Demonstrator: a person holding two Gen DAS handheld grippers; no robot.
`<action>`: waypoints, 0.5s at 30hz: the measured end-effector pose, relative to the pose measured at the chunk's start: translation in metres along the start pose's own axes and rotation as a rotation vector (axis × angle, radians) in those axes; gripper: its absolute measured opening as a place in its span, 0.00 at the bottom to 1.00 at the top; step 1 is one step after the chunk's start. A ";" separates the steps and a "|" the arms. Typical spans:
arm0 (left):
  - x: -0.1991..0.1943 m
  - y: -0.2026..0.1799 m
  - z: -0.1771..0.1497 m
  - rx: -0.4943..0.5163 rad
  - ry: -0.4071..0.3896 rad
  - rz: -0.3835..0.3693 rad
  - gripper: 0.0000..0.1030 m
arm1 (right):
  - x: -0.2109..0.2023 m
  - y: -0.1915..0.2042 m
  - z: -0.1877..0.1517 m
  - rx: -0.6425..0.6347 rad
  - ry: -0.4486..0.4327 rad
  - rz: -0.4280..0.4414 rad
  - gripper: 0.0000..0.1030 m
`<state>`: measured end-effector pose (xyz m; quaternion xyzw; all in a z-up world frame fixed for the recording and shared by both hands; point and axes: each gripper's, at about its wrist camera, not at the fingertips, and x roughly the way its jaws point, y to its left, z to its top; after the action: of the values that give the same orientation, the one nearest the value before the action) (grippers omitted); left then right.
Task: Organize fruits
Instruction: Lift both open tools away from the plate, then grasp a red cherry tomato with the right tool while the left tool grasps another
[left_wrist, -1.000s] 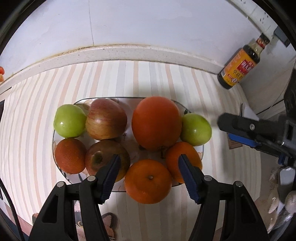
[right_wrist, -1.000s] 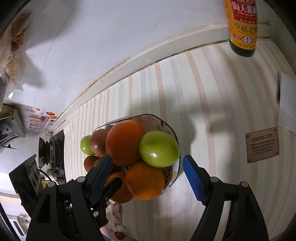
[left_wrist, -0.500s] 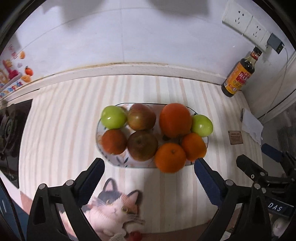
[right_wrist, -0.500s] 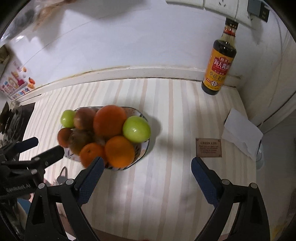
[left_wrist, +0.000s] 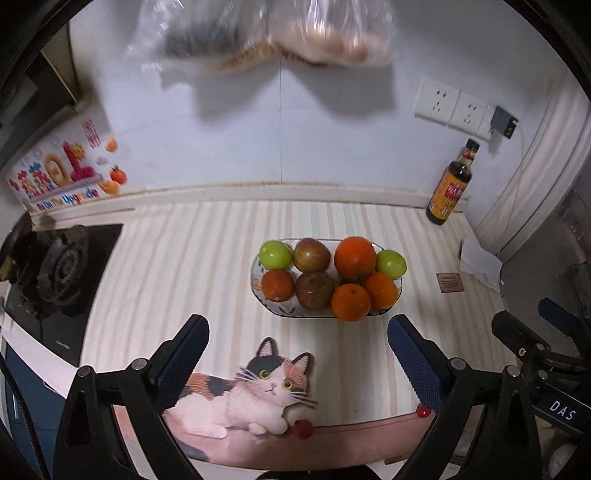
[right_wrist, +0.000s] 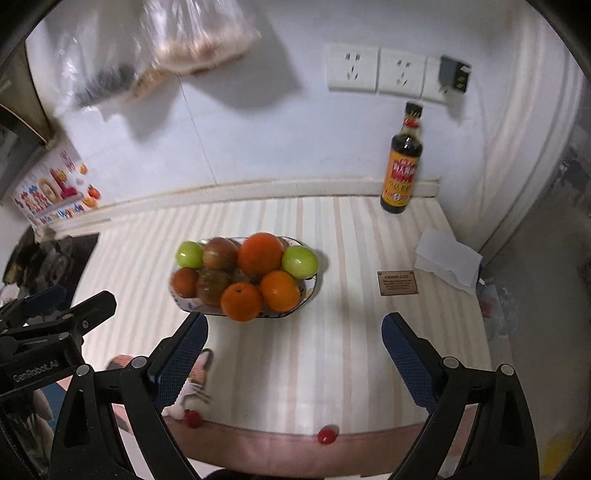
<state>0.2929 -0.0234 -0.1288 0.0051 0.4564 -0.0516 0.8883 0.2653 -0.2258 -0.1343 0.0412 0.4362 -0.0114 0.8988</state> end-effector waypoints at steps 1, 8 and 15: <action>-0.007 0.001 -0.003 0.004 -0.011 0.002 0.96 | -0.012 0.003 -0.003 0.001 -0.014 -0.006 0.95; -0.047 0.009 -0.023 0.011 -0.050 0.009 0.96 | -0.066 0.012 -0.026 0.028 -0.069 -0.019 0.95; -0.054 0.009 -0.040 -0.011 -0.042 0.011 0.96 | -0.085 0.012 -0.040 0.034 -0.067 0.014 0.95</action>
<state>0.2304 -0.0077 -0.1083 0.0019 0.4380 -0.0443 0.8979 0.1819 -0.2120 -0.0918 0.0593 0.4052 -0.0138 0.9122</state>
